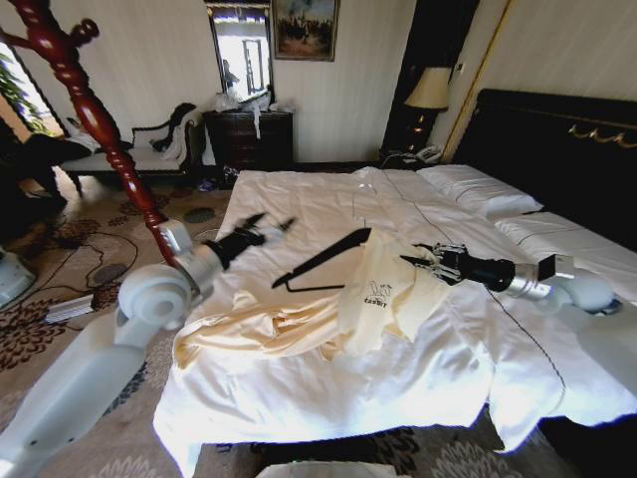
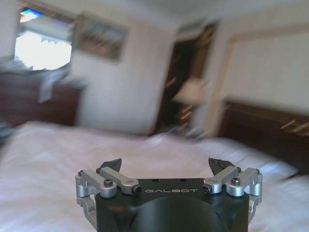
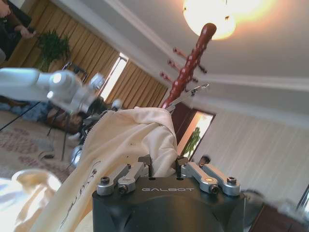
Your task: Pick up the clothes from the bed and hang them on the clothes hanger.
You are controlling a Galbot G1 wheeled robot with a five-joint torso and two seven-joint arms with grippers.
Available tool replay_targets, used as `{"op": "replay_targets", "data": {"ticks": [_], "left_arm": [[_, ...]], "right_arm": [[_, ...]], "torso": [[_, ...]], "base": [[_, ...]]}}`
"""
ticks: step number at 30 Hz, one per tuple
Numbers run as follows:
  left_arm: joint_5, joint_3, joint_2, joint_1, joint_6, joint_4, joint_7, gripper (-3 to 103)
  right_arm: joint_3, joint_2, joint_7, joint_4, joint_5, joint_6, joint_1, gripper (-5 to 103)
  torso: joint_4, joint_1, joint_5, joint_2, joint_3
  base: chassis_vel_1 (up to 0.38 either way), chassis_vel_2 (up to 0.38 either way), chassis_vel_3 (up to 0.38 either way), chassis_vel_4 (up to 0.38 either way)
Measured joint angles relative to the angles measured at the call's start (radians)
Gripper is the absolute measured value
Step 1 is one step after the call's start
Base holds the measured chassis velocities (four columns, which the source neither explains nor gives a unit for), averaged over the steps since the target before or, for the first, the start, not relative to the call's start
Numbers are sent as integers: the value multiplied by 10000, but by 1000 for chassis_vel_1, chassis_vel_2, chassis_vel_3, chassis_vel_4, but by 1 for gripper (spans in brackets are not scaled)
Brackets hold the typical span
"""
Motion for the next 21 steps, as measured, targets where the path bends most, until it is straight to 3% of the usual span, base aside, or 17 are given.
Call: {"op": "replay_targets", "data": {"ticks": [3, 9, 11, 14, 17, 19, 21], "left_arm": [[856, 74, 262, 967, 814, 160, -522, 100], [1911, 316, -48, 2695, 1038, -250, -703, 100], [2583, 535, -535, 3629, 763, -422, -636, 100], [3203, 670, -874, 4101, 482, -466, -449, 100], [5181, 827, -1257, 4902, -222, -593, 346, 100], [5514, 835, -1274, 5001, -337, -630, 489, 100], [6823, 845, -1258, 5281, -778, -710, 1317, 100]], "right_arm": [[169, 310, 338, 512, -305, 180, 4, 23], [291, 185, 467, 1293, 17, 186, -102, 23], [294, -25, 475, 1650, 207, 158, -161, 23], [260, -173, 476, 1777, 244, 144, -160, 23], [162, -469, 483, 1930, 287, 110, -122, 23], [142, -507, 489, 1955, 294, 105, -119, 23], [78, -624, 502, 2034, 310, 91, -116, 23]], "torso": [[1, 1, 2, -1, 0], [4, 1, 0, 0, -1], [0, -1, 0, 0, -2], [0, -1, 0, 0, -1], [0, -1, 3, 0, -1], [0, -1, 2, 0, -1], [2, -1, 3, 0, -1]], "base": [[0, 0, 0, 0], [0, 0, 0, 0], [0, 0, 0, 0], [0, 0, 0, 0], [0, 0, 0, 0], [0, 0, 0, 0], [0, 0, 0, 0]]}}
